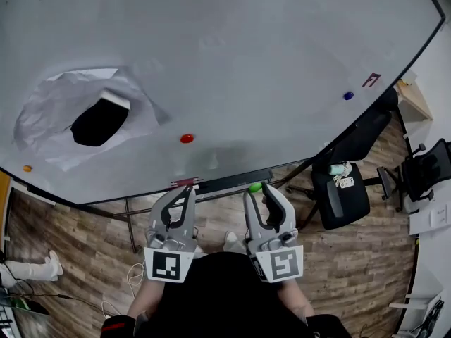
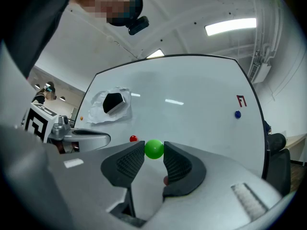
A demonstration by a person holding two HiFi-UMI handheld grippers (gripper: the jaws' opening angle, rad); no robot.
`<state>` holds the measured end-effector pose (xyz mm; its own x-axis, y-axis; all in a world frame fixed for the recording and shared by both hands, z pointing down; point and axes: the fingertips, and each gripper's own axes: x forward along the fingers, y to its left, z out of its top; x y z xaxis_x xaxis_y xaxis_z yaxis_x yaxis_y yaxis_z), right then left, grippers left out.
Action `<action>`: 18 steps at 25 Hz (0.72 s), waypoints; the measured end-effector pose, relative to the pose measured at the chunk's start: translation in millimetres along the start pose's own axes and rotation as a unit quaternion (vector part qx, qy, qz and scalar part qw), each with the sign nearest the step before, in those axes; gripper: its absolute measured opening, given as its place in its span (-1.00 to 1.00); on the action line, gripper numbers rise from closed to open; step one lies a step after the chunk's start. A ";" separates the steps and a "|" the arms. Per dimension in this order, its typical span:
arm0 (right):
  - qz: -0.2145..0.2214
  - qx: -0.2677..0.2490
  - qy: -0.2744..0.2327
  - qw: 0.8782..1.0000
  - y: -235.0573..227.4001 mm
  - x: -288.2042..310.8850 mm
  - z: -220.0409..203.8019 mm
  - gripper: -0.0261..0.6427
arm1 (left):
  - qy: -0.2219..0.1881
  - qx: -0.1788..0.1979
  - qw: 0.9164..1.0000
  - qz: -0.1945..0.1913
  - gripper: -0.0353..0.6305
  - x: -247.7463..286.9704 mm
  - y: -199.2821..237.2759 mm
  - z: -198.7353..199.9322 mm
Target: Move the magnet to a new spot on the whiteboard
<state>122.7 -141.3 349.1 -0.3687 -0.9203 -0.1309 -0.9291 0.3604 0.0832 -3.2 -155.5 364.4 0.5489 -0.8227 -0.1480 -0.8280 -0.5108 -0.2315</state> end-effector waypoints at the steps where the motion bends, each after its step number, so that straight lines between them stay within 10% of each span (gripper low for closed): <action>1: 0.003 -0.001 -0.001 1.000 -1.5 2.2 0.5 -0.55 | 0.001 0.001 1.000 0.002 -0.89 1.9 0.3 -0.5; 18: 0.027 -0.020 -0.019 0.999 -34.8 40.0 17.5 -0.55 | 0.009 0.000 0.999 0.040 -0.89 29.1 4.6 -6.5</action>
<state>139.8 -188.0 323.6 -0.4191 -0.8932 -0.1632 -0.9066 0.4017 0.1295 8.2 -183.5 365.3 0.4791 -0.8651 -0.1490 -0.8689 -0.4433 -0.2203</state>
